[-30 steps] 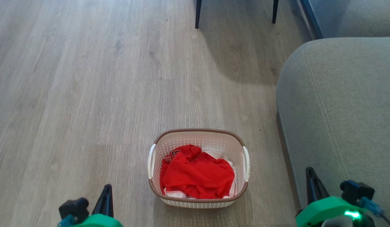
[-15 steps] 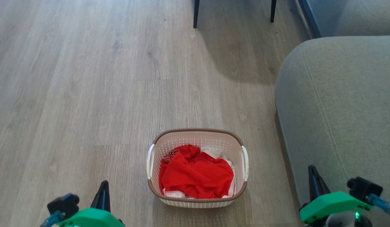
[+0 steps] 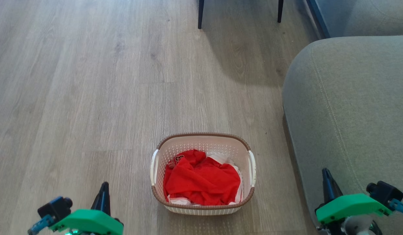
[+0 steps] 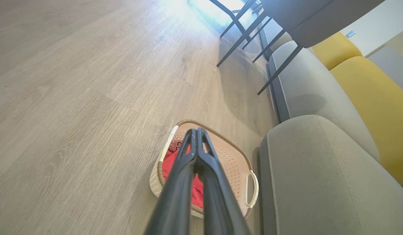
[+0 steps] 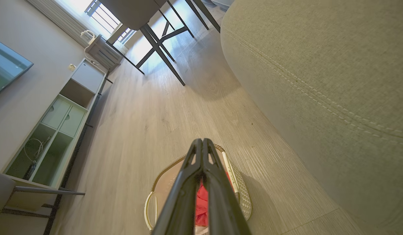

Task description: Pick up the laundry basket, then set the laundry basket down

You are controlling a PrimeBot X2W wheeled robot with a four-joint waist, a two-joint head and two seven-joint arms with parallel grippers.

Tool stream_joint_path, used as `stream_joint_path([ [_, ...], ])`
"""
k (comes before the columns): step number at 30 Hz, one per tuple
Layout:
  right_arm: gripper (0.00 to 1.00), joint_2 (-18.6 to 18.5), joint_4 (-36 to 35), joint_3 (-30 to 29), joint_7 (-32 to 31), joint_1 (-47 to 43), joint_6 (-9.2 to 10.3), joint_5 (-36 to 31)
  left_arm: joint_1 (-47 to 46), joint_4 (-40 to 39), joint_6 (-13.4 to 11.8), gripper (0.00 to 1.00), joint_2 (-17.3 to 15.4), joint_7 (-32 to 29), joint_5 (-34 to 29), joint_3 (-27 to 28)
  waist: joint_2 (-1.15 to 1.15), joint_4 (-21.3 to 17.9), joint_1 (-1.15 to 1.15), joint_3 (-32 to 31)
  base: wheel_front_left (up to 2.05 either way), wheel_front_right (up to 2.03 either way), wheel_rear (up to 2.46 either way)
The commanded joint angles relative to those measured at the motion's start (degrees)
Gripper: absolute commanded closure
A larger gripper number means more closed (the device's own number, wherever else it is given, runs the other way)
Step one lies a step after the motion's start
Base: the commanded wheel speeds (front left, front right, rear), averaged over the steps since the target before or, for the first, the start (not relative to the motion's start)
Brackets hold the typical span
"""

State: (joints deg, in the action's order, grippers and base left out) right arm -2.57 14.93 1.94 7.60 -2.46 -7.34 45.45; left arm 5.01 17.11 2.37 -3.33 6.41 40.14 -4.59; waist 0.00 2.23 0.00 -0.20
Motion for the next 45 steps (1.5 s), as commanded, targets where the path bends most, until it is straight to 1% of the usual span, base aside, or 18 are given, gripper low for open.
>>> stream_joint_path([
  [1,1.0,-1.21,-1.68,0.0,-0.41,2.76,-0.06,1.55,-3.43,-2.13,0.32,1.0,-0.06,-0.29,1.54,1.72,0.0,-0.03,0.0,0.01,0.0,0.0,0.0],
  [45,1.0,-1.53,-1.3,-3.69,-7.31,6.02,-0.11,28.36,-7.87,-2.66,3.07,1.0,0.14,-7.42,30.51,6.99,0.0,-1.29,0.0,0.22,0.0,0.0,0.0],
])
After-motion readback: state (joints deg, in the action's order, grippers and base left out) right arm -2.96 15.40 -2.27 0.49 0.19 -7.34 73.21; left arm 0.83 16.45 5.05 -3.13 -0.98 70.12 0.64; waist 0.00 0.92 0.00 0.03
